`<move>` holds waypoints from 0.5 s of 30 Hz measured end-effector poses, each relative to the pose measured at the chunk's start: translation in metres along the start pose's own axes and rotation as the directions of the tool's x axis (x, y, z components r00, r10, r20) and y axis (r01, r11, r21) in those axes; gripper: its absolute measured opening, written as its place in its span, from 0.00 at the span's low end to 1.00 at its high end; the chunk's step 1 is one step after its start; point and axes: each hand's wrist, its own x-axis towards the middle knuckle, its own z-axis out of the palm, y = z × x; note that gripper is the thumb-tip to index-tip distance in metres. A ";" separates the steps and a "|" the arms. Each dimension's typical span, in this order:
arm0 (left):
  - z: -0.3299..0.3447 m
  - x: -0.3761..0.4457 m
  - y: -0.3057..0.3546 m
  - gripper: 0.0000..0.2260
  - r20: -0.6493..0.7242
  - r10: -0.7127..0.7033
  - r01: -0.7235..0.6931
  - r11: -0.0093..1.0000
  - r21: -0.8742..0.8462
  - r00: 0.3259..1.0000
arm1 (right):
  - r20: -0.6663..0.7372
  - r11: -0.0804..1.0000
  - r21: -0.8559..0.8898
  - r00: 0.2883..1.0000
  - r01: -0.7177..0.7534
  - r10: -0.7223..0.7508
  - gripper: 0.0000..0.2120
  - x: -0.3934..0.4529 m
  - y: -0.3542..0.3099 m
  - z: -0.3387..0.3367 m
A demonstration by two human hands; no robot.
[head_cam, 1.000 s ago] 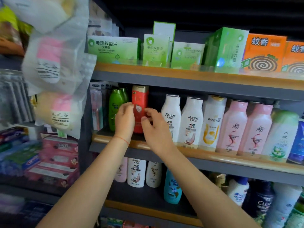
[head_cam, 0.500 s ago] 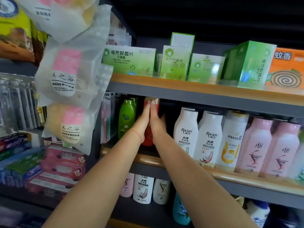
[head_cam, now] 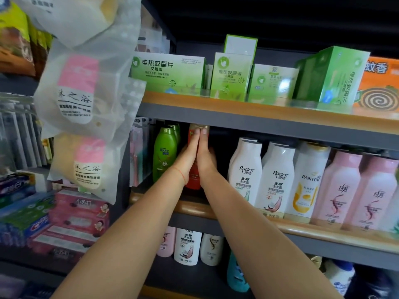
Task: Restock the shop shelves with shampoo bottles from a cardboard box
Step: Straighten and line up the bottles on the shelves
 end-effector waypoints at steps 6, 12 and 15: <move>0.003 0.010 -0.004 0.29 0.029 0.041 -0.039 0.998 -0.058 0.999 | 0.023 0.999 0.046 1.000 -0.008 0.007 0.44 -0.014 -0.007 -0.003; -0.012 -0.019 -0.002 0.19 0.080 0.024 -0.026 0.999 0.031 0.997 | -0.002 0.999 0.042 1.000 -0.018 0.018 0.43 -0.018 0.004 -0.011; -0.012 -0.029 -0.005 0.24 0.086 0.032 -0.034 0.999 0.024 0.996 | 0.023 0.999 0.032 1.000 -0.007 0.006 0.46 -0.026 0.007 -0.014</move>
